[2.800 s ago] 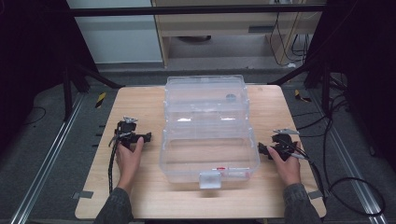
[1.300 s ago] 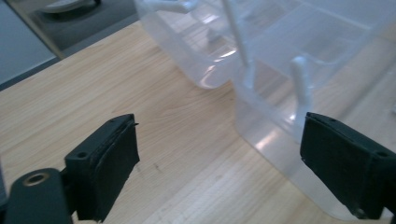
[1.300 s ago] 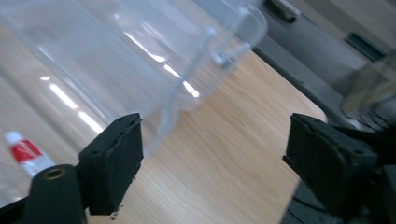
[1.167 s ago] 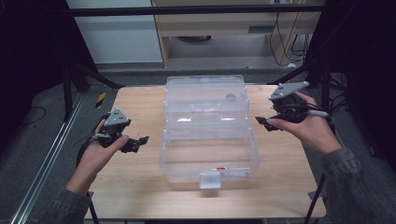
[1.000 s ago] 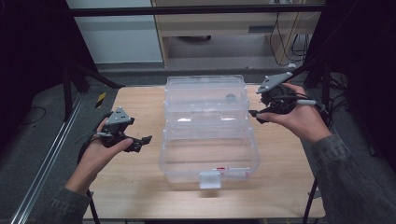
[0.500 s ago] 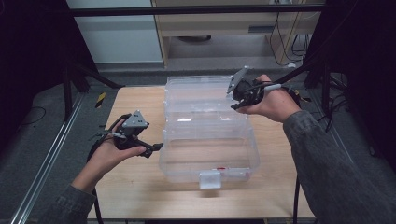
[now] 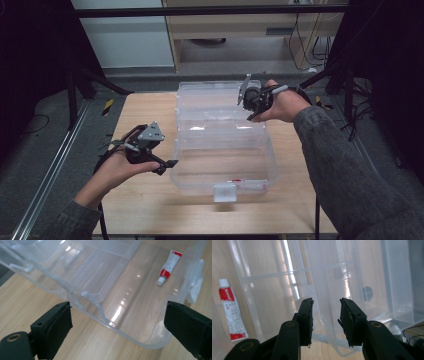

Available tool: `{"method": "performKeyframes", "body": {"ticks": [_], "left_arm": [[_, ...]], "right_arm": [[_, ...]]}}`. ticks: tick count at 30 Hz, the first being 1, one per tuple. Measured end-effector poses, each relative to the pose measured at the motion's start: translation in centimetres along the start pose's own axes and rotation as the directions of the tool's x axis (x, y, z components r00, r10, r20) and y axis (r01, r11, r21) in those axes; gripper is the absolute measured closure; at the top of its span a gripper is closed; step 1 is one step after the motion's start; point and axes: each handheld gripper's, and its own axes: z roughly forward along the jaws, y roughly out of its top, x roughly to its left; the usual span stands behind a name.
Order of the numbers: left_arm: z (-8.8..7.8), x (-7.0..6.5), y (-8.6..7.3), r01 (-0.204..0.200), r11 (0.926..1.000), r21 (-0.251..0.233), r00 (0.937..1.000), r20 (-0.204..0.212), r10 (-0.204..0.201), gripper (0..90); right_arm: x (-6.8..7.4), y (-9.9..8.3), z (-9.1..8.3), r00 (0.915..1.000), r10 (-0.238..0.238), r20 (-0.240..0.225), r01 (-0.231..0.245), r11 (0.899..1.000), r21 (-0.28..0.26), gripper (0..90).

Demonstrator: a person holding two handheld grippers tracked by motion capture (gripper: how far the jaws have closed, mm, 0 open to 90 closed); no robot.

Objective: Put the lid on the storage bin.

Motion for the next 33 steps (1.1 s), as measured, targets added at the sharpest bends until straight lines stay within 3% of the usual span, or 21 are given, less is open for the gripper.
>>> {"method": "performKeyframes", "body": {"ticks": [5, 8, 11, 18, 21, 29, 31, 33], "left_arm": [[0.2, -1.2, 0.7, -0.034, 0.9994, -0.003, 0.9992, 0.02, 0.034, 6.9], [1.3, -2.2, 1.3, -0.073, 0.9963, 0.046, 0.9961, 0.052, 0.071, 7.4], [1.9, -2.5, 1.5, -0.085, 0.9939, 0.071, 0.9945, 0.068, 0.08, 9.0], [3.0, -3.3, 1.9, -0.138, 0.987, 0.082, 0.9832, 0.132, 0.126, 11.1], [4.2, -4.3, 1.4, -0.172, 0.9771, 0.126, 0.9709, 0.19, 0.146, 15.7], [6.2, -5.7, 0.5, -0.203, 0.9646, 0.169, 0.9579, 0.239, 0.159, 16.4], [7.0, -6.0, 0.3, -0.218, 0.9545, 0.203, 0.9526, 0.257, 0.163, 22.8], [7.2, -6.2, 0.3, -0.224, 0.951, 0.213, 0.9518, 0.258, 0.167, 29.9]], "right_arm": [[0.0, 0.2, 0.3, 0.9992, -0.039, -0.001, 0.039, 0.999, 0.027, 67.9], [-0.3, -0.3, 0.6, 0.9989, -0.041, -0.023, 0.042, 0.999, 0.028, 76.6], [-0.4, -0.5, 0.7, 0.9985, -0.051, -0.023, 0.051, 0.998, 0.023, 79.7], [-0.3, -0.5, 0.4, 0.9983, -0.053, -0.025, 0.053, 0.998, 0.015, 81.2], [-0.1, -0.4, 0.4, 0.9982, -0.057, -0.019, 0.058, 0.998, 0.021, 81.2], [-0.1, -0.3, 0.5, 0.9981, -0.059, -0.016, 0.059, 0.998, 0.024, 81.0], [-0.1, -0.2, 0.5, 0.9981, -0.06, -0.017, 0.06, 0.998, 0.022, 81.1], [-0.1, -0.3, 0.6, 0.998, -0.061, -0.016, 0.062, 0.998, 0.018, 81.1]]}}
